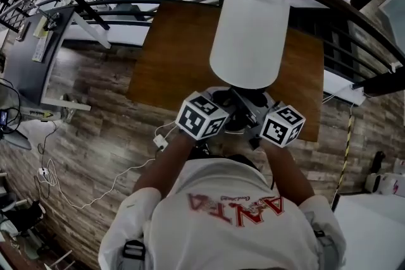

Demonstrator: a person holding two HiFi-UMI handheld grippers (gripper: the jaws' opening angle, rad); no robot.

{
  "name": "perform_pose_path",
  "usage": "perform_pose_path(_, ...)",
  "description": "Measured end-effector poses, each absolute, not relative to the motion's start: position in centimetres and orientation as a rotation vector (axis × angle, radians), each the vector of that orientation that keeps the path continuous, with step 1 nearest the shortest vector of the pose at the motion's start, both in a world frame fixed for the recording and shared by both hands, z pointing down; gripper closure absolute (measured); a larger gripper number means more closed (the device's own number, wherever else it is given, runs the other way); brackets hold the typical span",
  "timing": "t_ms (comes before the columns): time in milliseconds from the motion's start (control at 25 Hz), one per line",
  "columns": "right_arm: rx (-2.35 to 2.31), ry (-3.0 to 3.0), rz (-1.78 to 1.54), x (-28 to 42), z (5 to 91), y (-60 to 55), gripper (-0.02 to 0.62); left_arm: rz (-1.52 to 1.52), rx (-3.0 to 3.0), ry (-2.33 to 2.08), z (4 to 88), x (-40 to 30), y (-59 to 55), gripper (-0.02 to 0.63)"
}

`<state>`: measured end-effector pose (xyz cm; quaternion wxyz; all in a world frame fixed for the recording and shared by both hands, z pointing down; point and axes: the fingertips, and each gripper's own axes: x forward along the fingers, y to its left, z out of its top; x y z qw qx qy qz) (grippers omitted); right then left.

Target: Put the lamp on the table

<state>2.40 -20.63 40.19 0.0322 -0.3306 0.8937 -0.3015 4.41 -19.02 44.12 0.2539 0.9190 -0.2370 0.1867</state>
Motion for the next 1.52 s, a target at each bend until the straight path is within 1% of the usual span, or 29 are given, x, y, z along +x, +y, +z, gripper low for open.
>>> perform_pose_path(200, -1.073, 2.736, -0.917, -0.2, 41.0, -24.3, 0.499, 0.509, 2.509, -0.592, 44.9, 1.8, -22.6, 0.494)
perform_pose_path(360, -1.104, 2.716, -0.892, -0.7, 41.6, -27.7, 0.499, 0.517, 2.539, -0.573, 45.5, 1.3, -26.0, 0.494)
perform_pose_path(920, -1.080, 2.752, -0.810, 3.3, 44.2, -38.2, 0.499, 0.485, 2.600, -0.627, 48.2, 5.4, -36.7, 0.494)
perform_pose_path(1520, -1.070, 2.758, -0.607, 6.4, 50.5, -48.6, 0.499, 0.460, 2.726, -0.691, 54.6, 8.5, -47.7, 0.494)
